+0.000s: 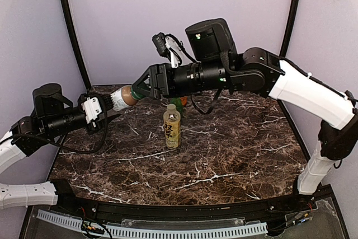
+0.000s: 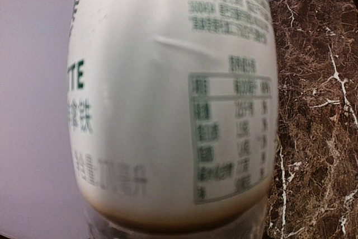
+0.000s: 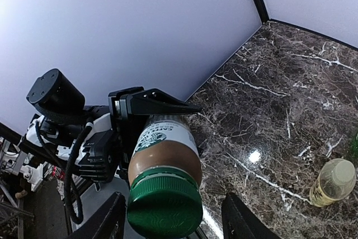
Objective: Unscrew the bottle caps
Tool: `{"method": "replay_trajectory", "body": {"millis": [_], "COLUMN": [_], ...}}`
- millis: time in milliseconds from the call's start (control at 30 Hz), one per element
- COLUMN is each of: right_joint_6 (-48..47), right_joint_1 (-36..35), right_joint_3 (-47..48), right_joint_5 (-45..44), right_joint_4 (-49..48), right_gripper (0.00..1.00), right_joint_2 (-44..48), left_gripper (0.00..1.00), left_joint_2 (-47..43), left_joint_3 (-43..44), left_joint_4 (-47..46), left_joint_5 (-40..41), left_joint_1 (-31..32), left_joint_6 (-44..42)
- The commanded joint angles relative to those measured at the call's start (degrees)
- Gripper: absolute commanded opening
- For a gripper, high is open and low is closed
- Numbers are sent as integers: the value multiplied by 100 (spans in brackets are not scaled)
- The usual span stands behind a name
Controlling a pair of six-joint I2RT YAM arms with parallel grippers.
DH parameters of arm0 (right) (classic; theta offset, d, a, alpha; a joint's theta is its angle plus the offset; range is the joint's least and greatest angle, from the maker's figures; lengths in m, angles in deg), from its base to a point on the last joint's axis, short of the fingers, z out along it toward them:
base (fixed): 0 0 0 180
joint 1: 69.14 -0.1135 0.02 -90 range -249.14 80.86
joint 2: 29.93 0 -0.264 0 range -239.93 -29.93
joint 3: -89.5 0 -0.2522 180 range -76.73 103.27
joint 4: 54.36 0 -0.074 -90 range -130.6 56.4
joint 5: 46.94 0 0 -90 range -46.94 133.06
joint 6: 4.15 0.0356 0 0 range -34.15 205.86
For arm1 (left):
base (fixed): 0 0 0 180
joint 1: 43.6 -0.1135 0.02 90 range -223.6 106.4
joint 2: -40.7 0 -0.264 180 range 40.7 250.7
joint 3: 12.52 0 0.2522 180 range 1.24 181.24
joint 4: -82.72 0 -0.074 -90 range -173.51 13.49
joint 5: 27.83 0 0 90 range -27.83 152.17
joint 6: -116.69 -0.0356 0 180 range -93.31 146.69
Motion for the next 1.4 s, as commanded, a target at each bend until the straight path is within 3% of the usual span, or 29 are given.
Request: {"method": "replay_trajectory", "body": {"millis": [0, 267, 433, 600, 767, 967, 1133, 1367], "right_joint_6": [-53, -160, -334, -1650, -3312, -5290, -6918, -8339], "right_joint_1": [59, 94, 102, 7, -146, -537, -855, -1139], "right_joint_3": [177, 369, 385, 244, 84, -237, -756, -1325], "right_joint_5": [211, 558, 775, 1115, 870, 217, -398, -929], "right_joint_4": [-81, -64, -34, -34, 189, 321, 232, -131], "right_gripper": [54, 29, 0, 0, 0, 0, 0, 0], "right_joint_2": [-120, -285, -311, -210, -176, -7, 284, 636], "left_gripper": [1, 1, 1, 1, 1, 1, 1, 1], "left_joint_2": [1, -12, -6, -24, -27, 0, 7, 33], "left_joint_3": [30, 46, 56, 90, 194, 346, 364, 372], "left_joint_4": [-160, -148, -148, 137, 990, 1958, 2256, 2491], "left_joint_5": [-34, -89, -71, -289, -1185, -1973, -2159, -2310], "left_joint_1": [23, 22, 24, 26, 28, 23, 23, 21], "left_joint_6": [-100, -115, -65, 19, -15, -147, -270, -490]}}
